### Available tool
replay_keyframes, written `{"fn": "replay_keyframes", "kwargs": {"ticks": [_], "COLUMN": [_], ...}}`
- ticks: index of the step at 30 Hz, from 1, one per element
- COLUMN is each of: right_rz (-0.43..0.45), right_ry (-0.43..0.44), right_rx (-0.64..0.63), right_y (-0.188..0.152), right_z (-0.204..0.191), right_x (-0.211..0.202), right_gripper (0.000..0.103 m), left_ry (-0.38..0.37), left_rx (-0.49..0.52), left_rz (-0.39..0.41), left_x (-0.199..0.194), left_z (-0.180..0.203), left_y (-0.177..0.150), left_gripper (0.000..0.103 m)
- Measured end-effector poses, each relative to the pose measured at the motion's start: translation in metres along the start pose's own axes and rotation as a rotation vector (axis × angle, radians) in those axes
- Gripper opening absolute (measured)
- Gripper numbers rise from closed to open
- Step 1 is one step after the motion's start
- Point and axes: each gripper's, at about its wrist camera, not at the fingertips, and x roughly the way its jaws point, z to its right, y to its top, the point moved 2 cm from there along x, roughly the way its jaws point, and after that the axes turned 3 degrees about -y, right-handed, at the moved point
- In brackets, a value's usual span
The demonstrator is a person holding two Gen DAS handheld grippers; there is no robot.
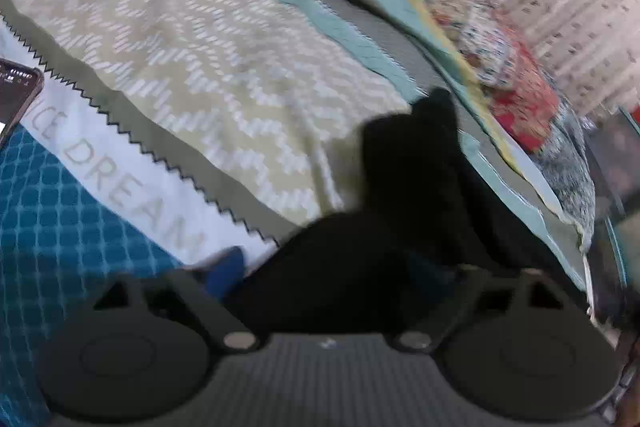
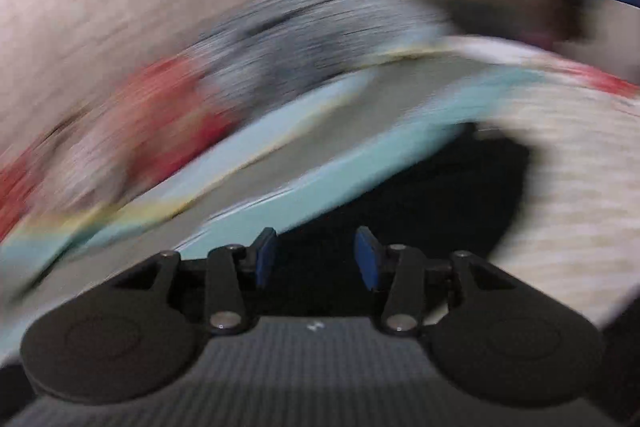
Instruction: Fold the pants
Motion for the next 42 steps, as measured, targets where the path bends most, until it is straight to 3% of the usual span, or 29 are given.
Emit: {"fn": "replay_keyframes", "kwargs": {"ticks": [1, 3, 5, 8, 11, 12, 14, 17, 19, 23, 28, 33, 37, 42], "right_rz": [-0.043, -0.09, -0.129, -0.175, -0.327, -0.376, -0.418, -0.518, -0.535, -0.368, -0.185, -0.239, -0.293, -0.346], "right_ry": [0.091, 0.275, 0.449, 0.647, 0.745, 0.739, 0.62, 0.365, 0.314, 0.293, 0.407, 0.426, 0.368, 0.249], "right_rx": [-0.08, -0.263, -0.439, -0.647, -0.751, -0.768, -0.786, -0.664, -0.571, -0.561, -0.693, -0.869, -0.969, -0.945], "right_y": [-0.006, -0.026, -0.053, -0.1, -0.146, -0.156, -0.17, -0.171, -0.165, -0.146, -0.146, -0.183, -0.205, -0.191], "right_z": [-0.037, -0.123, -0.204, -0.301, -0.357, -0.362, -0.356, -0.308, -0.274, -0.258, -0.289, -0.335, -0.355, -0.323], "right_x": [0.0, -0.009, -0.024, -0.043, -0.038, -0.032, -0.013, 0.031, 0.029, -0.013, -0.06, -0.038, -0.013, 0.003], "right_gripper": [0.047, 0.047, 0.049, 0.055, 0.054, 0.054, 0.054, 0.055, 0.055, 0.056, 0.057, 0.06, 0.06, 0.058], "left_ry": [0.001, -0.006, -0.022, -0.08, -0.122, -0.139, -0.166, -0.211, -0.231, -0.243, -0.256, -0.259, -0.264, -0.276], "left_rx": [0.04, 0.128, 0.192, 0.243, 0.374, 0.443, 0.525, 0.554, 0.551, 0.574, 0.567, 0.573, 0.568, 0.536], "left_rz": [0.016, 0.065, 0.094, 0.127, 0.134, 0.126, 0.098, 0.034, -0.002, 0.004, 0.0, 0.007, 0.005, 0.009], "left_x": [-0.004, -0.016, -0.027, -0.046, -0.052, -0.051, -0.046, -0.033, -0.026, -0.023, -0.021, -0.022, -0.023, -0.024], "left_z": [0.006, 0.022, 0.034, 0.047, 0.072, 0.082, 0.094, 0.099, 0.096, 0.095, 0.092, 0.092, 0.088, 0.082], "left_y": [-0.005, -0.019, -0.028, -0.04, -0.058, -0.069, -0.085, -0.101, -0.105, -0.105, -0.104, -0.106, -0.107, -0.107], "left_gripper": [0.064, 0.032, 0.014, 0.008, 0.008, 0.008, 0.008, 0.008, 0.008, 0.009, 0.009, 0.009, 0.009, 0.009]}}
